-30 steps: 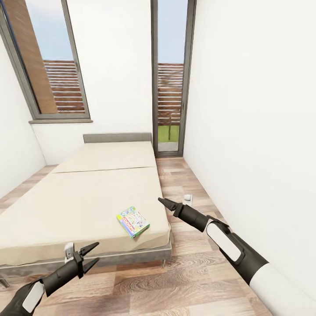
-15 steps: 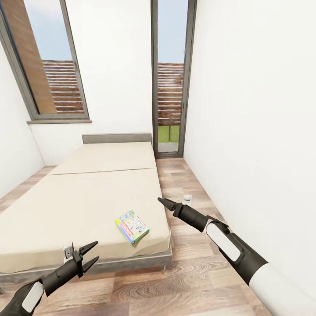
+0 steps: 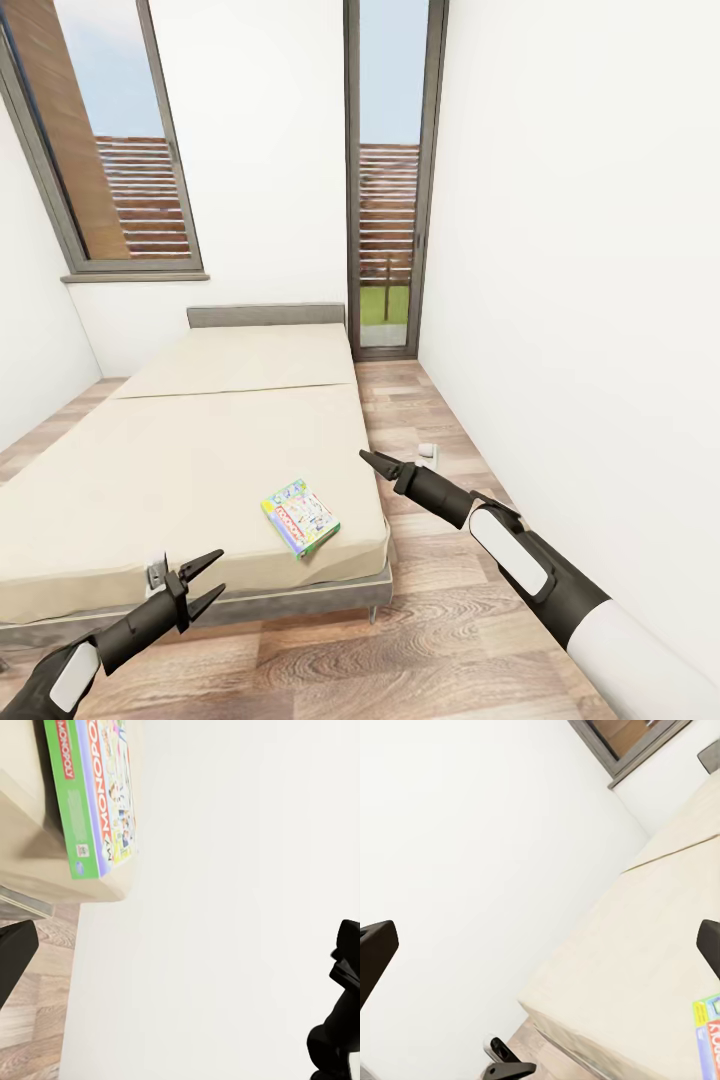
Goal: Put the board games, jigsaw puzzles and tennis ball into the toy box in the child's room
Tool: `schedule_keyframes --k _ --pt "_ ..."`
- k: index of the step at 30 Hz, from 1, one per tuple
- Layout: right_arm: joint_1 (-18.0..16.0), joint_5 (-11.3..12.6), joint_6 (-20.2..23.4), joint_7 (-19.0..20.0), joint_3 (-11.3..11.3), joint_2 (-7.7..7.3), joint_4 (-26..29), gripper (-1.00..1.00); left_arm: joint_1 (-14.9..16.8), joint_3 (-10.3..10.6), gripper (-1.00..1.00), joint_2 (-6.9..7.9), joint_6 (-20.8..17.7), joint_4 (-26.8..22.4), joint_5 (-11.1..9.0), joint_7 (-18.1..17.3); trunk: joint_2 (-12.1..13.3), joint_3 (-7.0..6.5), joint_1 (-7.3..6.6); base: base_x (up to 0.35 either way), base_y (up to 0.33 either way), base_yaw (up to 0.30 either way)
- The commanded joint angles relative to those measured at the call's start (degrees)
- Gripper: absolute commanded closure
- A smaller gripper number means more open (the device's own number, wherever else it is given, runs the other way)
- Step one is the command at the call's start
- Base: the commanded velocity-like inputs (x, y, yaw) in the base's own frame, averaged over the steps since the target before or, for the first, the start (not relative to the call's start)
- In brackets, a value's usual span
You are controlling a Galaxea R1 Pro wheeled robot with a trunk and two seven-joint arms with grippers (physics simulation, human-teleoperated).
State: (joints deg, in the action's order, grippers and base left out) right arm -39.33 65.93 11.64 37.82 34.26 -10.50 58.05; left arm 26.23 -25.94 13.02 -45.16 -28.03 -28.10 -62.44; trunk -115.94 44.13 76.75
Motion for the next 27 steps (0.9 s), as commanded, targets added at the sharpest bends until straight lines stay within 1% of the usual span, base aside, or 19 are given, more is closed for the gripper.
schedule_keyframes --k 1,17,27 --pt "-0.05 0.61 0.41 0.06 0.11 -0.04 -0.09 -1.00 0.04 -0.08 -1.00 -0.04 -0.37 0.04 -0.11 -0.10 -0.03 0.06 -0.01 0.000 0.000 0.000" --pt "-0.08 0.61 0.42 0.06 0.11 -0.05 -0.31 -1.00 0.02 -0.08 -1.00 -0.06 -0.37 0.02 -0.15 -0.22 -0.03 0.06 -0.01 0.000 0.000 0.000" --pt "-0.06 0.61 0.41 0.06 0.11 -0.04 -0.31 -1.00 0.02 -0.08 -1.00 -0.06 -0.37 0.04 -0.14 -0.25 -4.04 1.85 2.19 0.000 0.000 0.000"
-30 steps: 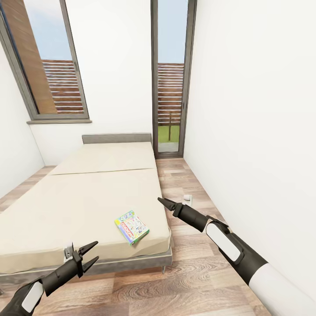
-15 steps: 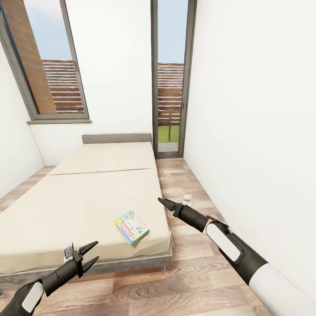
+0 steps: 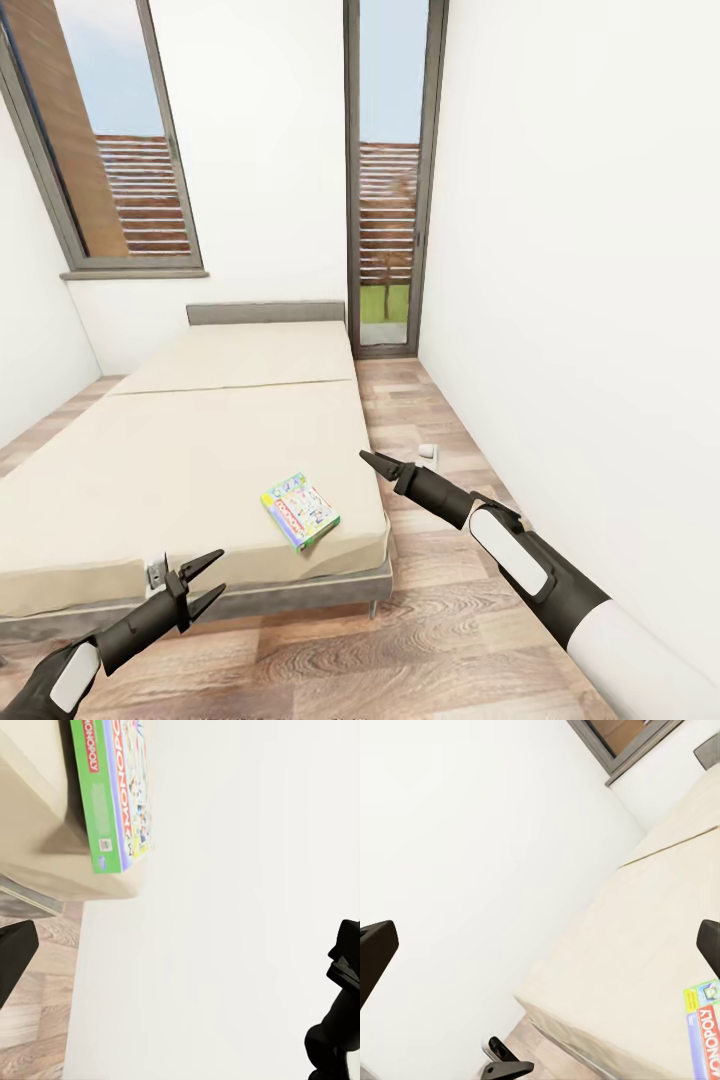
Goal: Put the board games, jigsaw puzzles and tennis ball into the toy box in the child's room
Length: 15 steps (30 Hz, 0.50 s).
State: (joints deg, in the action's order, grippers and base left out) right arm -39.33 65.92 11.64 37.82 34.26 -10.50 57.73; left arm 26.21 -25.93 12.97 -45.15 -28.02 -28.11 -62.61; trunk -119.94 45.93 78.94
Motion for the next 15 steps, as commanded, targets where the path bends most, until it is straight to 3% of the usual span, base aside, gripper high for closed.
schedule_keyframes --k 1,15 --pt "-0.05 0.62 0.41 0.06 0.11 -0.04 0.01 -1.00 0.04 -0.08 -1.00 -0.01 -0.38 0.03 -0.13 -0.07 -0.44 0.24 0.22 0.000 0.000 0.000" --pt "-0.04 0.62 0.40 0.06 0.11 -0.06 0.01 -1.00 0.04 -0.08 -1.00 -0.01 -0.30 0.00 -0.12 -0.14 -6.06 2.75 3.29 0.000 0.000 0.000"
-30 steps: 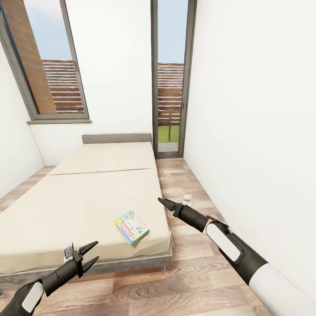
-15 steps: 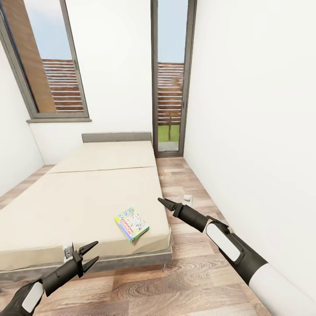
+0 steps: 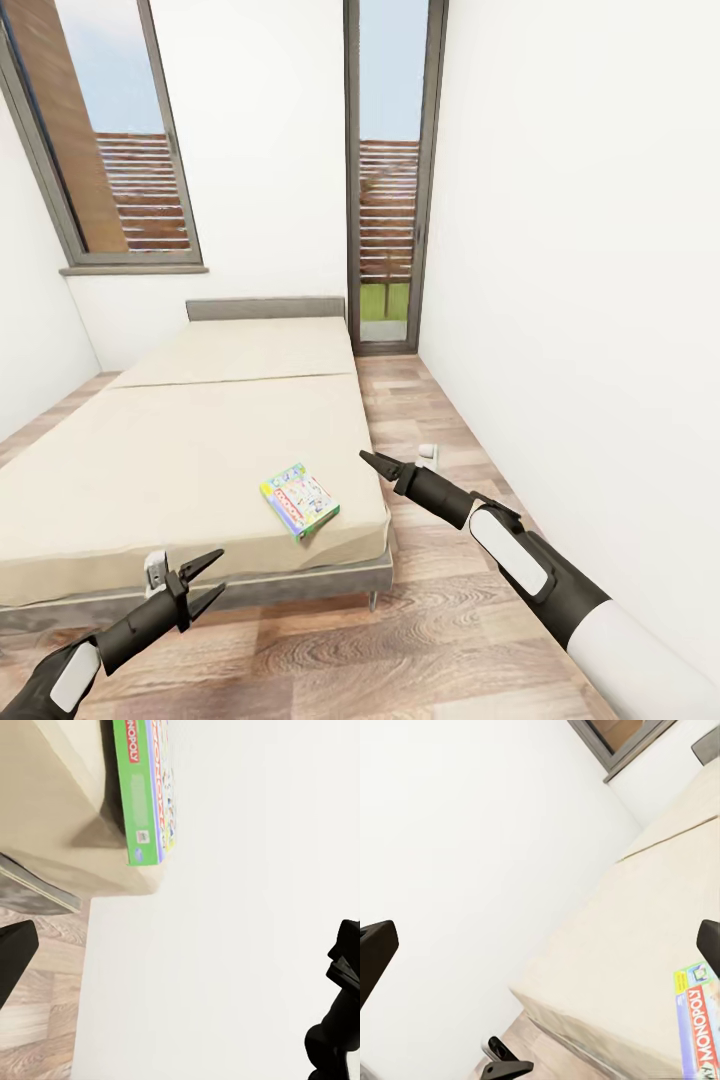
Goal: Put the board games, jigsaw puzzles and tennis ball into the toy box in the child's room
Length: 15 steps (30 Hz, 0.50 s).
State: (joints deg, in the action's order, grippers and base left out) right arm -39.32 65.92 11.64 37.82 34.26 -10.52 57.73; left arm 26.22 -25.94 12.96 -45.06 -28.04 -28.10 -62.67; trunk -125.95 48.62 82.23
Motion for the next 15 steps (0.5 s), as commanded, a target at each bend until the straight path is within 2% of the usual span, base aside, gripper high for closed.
schedule_keyframes --k 1,15 --pt "-0.07 0.62 0.41 0.06 0.11 -0.04 0.01 -1.00 0.04 -0.08 -1.00 0.01 -0.38 0.03 -0.13 -0.08 -0.44 0.24 0.22 0.000 0.000 0.000" --pt "-0.06 0.62 0.41 0.06 0.03 -0.07 0.01 -1.00 0.03 -0.06 -1.00 -0.04 -0.33 0.00 -0.12 -0.08 -6.06 2.75 3.29 0.000 0.000 0.000"
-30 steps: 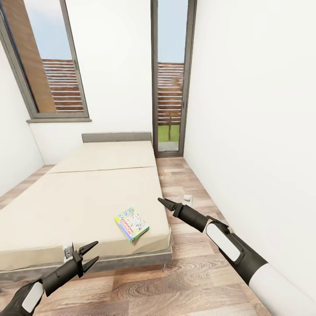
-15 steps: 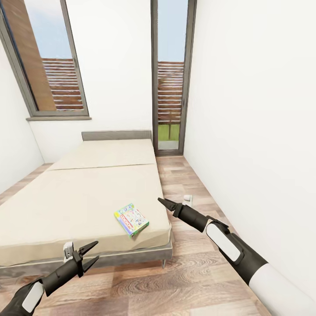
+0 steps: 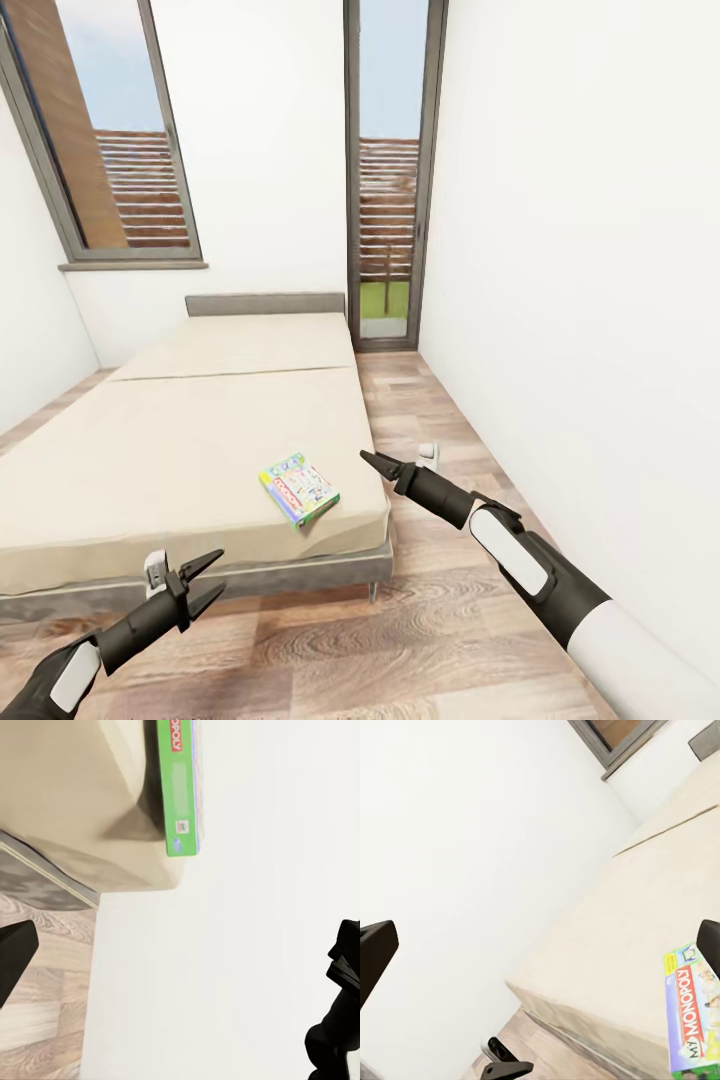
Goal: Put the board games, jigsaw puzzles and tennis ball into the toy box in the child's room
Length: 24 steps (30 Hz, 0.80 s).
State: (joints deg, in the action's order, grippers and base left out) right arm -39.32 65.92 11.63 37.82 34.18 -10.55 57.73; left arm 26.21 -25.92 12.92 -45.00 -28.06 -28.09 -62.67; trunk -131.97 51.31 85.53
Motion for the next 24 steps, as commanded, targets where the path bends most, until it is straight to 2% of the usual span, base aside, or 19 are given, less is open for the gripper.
schedule_keyframes --k 1,8,24 --pt "-0.05 0.62 0.41 0.06 0.10 -0.06 0.01 -1.00 0.03 -0.05 -1.00 0.00 -0.32 0.03 -0.13 -0.08 -0.44 0.24 0.21 0.000 0.000 0.000" --pt "-0.07 0.62 0.41 0.06 0.11 -0.03 0.01 -1.00 0.01 -0.01 -1.00 0.02 -0.19 0.04 -0.13 -0.16 -3.25 1.50 1.75 0.000 0.000 0.000" --pt "-0.09 0.62 0.41 0.06 0.09 -0.08 0.01 -1.00 -0.01 -0.01 -1.00 0.00 -0.02 0.06 -0.15 -0.17 -3.25 1.50 1.75 0.000 -0.002 0.000"
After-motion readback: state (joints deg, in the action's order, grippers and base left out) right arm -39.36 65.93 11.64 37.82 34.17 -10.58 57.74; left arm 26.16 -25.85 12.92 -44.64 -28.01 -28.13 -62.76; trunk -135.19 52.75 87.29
